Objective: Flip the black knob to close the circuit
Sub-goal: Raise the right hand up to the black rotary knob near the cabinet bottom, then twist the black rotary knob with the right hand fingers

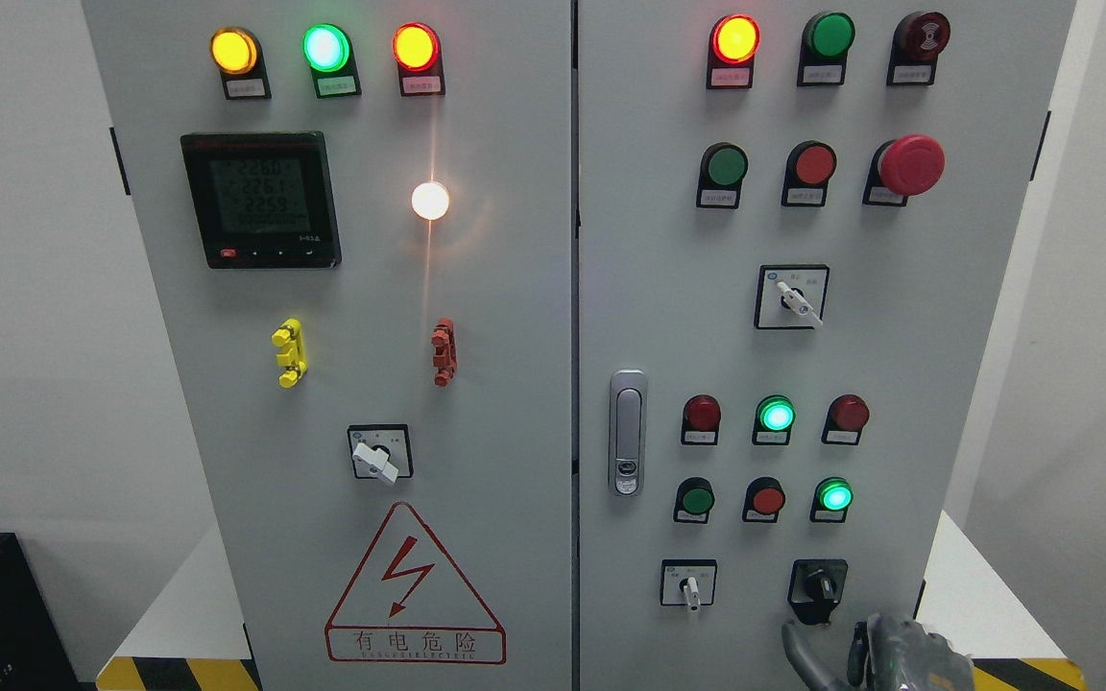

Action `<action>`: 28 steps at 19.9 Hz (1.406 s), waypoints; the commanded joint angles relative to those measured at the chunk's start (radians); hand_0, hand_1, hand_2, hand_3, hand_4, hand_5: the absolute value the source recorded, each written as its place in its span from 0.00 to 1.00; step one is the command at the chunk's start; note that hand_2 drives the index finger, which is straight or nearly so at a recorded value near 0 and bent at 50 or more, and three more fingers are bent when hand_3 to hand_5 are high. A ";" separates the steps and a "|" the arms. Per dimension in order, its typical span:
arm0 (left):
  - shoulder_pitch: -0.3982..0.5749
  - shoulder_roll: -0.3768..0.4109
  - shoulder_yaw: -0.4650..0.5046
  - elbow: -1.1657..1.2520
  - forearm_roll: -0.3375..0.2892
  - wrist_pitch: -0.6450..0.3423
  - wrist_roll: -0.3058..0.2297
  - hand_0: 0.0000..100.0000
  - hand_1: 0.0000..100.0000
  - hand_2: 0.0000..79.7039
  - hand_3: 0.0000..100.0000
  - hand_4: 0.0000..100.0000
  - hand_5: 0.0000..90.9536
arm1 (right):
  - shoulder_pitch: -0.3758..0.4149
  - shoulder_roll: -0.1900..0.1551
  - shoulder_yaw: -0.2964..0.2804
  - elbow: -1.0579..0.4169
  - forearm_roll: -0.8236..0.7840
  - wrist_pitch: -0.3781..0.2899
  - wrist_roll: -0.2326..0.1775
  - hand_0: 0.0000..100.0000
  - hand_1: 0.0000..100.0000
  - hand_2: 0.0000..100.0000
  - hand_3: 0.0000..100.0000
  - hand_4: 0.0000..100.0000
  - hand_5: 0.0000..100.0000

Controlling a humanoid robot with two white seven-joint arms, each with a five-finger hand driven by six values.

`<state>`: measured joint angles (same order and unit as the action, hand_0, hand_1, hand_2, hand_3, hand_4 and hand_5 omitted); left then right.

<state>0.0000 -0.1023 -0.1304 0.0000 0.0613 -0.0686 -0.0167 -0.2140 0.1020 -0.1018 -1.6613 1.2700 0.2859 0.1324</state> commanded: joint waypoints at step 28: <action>0.021 0.000 0.000 -0.023 0.000 0.000 0.000 0.12 0.56 0.00 0.00 0.00 0.00 | -0.035 -0.027 -0.087 0.005 0.005 -0.001 0.030 0.00 0.00 0.88 1.00 0.91 1.00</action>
<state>0.0000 -0.1024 -0.1304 0.0000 0.0614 -0.0686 -0.0167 -0.2481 0.0808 -0.1685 -1.6550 1.2746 0.2825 0.1635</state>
